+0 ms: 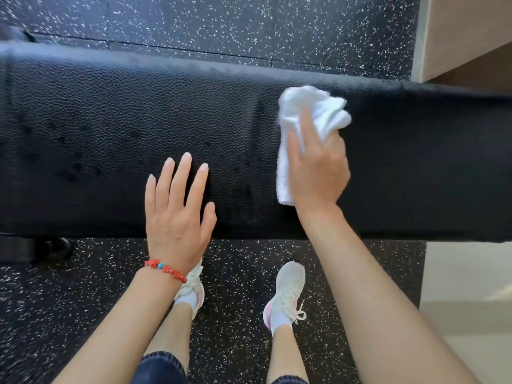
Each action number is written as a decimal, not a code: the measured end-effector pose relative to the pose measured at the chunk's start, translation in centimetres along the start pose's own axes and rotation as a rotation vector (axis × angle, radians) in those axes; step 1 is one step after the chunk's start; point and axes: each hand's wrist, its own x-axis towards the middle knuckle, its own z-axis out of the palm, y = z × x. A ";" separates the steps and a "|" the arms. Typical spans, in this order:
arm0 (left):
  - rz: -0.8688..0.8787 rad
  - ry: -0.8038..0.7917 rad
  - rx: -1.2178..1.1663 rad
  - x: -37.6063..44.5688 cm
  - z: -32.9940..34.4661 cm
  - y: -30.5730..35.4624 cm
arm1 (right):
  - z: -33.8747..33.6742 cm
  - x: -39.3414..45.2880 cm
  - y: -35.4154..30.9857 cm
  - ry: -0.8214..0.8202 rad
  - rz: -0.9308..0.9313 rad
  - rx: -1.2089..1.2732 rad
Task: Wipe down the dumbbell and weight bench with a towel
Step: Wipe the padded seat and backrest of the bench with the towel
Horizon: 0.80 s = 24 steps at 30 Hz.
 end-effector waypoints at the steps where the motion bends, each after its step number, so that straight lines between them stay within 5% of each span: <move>1: -0.003 -0.002 -0.006 0.0 0.0 0.0 | 0.0 0.5 0.0 0.023 -0.095 -0.037; 4: 0.007 -0.022 -0.037 0.0 -0.4 -0.3 | 0.3 2.3 2.0 0.024 -0.162 -0.194; 7: 0.023 -0.035 -0.068 -0.1 -0.9 -1.0 | 0.6 4.0 2.4 -0.048 0.321 -0.053; 9: 0.024 -0.022 -0.081 -0.2 -1.3 -1.7 | 1.2 3.5 0.2 -0.078 0.407 0.024; 13: 0.038 -0.025 -0.076 -0.9 -1.8 -3.5 | 1.5 -0.8 -7.2 -0.041 -0.030 -0.086; 17: 0.040 -0.051 -0.042 -1.4 -2.2 -5.7 | 1.6 -0.3 -5.9 -0.016 -0.205 -0.160; 22: 0.105 -0.084 -0.020 -1.4 -2.3 -7.0 | 1.0 -0.9 -1.5 -0.136 0.398 0.064; 24: 0.098 -0.089 -0.021 -1.4 -2.3 -7.0 | 1.2 -1.8 -3.3 -0.101 0.403 0.048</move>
